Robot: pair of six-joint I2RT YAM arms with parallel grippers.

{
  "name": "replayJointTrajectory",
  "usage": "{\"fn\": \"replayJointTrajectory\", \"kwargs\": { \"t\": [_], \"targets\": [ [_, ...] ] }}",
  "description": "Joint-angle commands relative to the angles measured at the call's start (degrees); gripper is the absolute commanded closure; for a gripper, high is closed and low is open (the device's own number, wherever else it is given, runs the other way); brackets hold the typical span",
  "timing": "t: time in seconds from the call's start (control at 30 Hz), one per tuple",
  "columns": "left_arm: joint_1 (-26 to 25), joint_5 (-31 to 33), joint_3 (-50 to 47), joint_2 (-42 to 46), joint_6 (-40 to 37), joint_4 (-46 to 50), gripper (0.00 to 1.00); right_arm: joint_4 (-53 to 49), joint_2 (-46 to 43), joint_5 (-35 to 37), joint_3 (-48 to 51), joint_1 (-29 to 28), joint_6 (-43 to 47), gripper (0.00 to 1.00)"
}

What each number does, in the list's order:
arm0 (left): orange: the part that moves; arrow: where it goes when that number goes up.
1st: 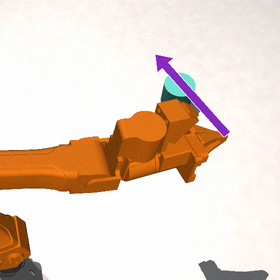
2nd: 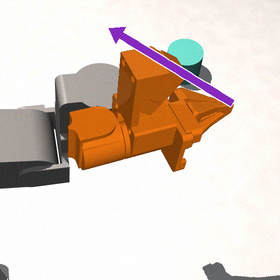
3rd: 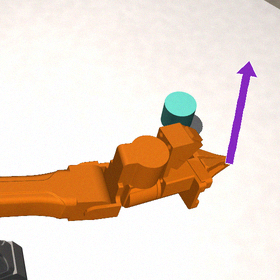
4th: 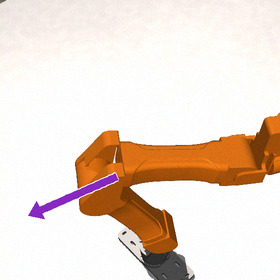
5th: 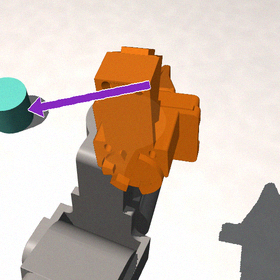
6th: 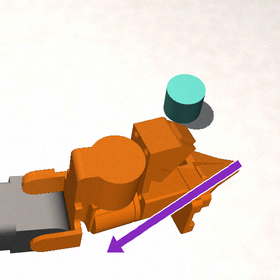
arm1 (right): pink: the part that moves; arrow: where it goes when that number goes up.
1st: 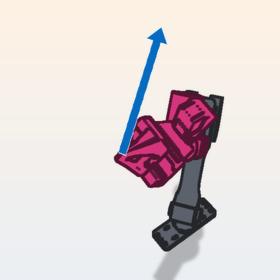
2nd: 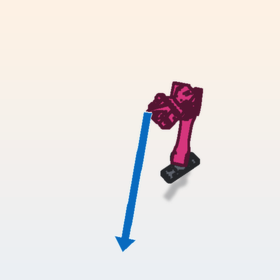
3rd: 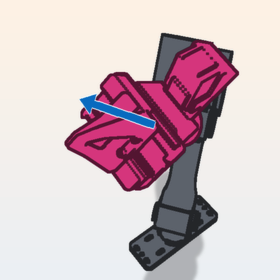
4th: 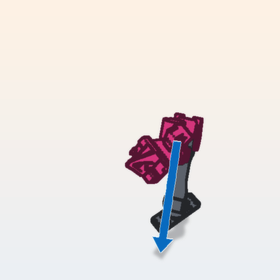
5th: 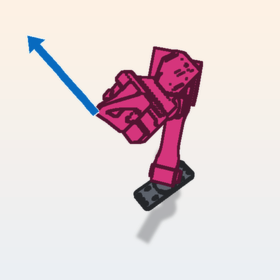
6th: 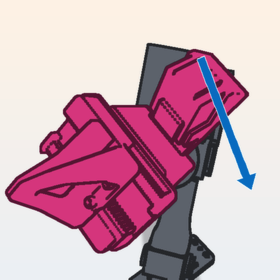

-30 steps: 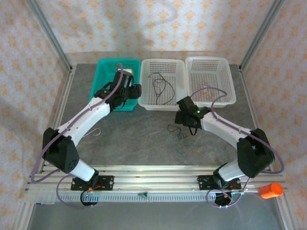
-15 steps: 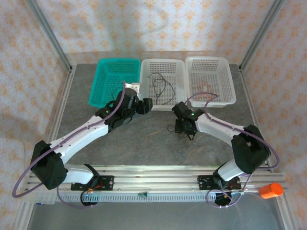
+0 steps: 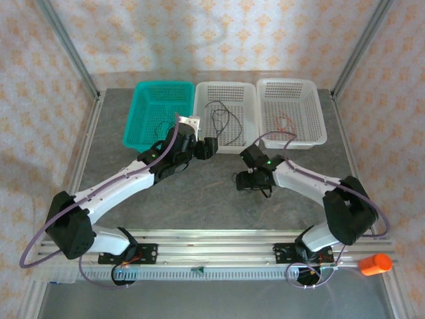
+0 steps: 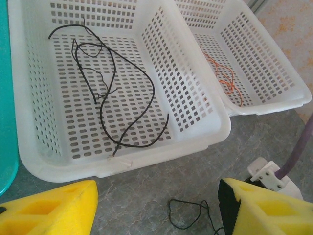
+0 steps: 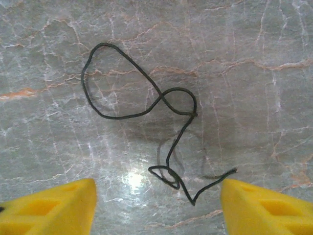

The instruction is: Untangle the cables

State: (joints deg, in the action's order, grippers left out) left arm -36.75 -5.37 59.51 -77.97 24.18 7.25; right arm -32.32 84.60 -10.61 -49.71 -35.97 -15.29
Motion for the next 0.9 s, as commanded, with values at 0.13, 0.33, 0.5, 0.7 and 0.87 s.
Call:
{"fn": "replayJointTrajectory", "kwargs": {
  "t": [0.13, 0.33, 0.5, 0.7, 0.87],
  "targets": [
    [-0.25, -1.05, 0.43, -1.04, 0.65, -2.08, 0.33, 1.35, 4.77, 0.91, -0.96, -0.16, 2.84, 0.29],
    [-0.25, -1.13, 0.57, -1.04, 0.43, -1.94, 0.33, 1.24, 3.92, -4.5, -0.4, -1.88, 3.91, 0.34],
    [-0.25, -1.84, 0.7, -1.64, 0.55, -2.32, 0.33, -0.73, 2.96, -5.3, -0.47, -3.75, 4.13, 0.46],
    [-0.25, -2.35, 1.38, -2.6, 0.58, -2.32, 0.33, -2.24, 2.9, -4.5, -1.33, -4.38, 3.73, 0.59],
    [-0.25, -2.38, 1.81, -3.06, 0.42, -2.24, 0.33, -3.66, 1.8, -2.38, -2.09, -4.55, 2.59, 0.69]
  ]
}}
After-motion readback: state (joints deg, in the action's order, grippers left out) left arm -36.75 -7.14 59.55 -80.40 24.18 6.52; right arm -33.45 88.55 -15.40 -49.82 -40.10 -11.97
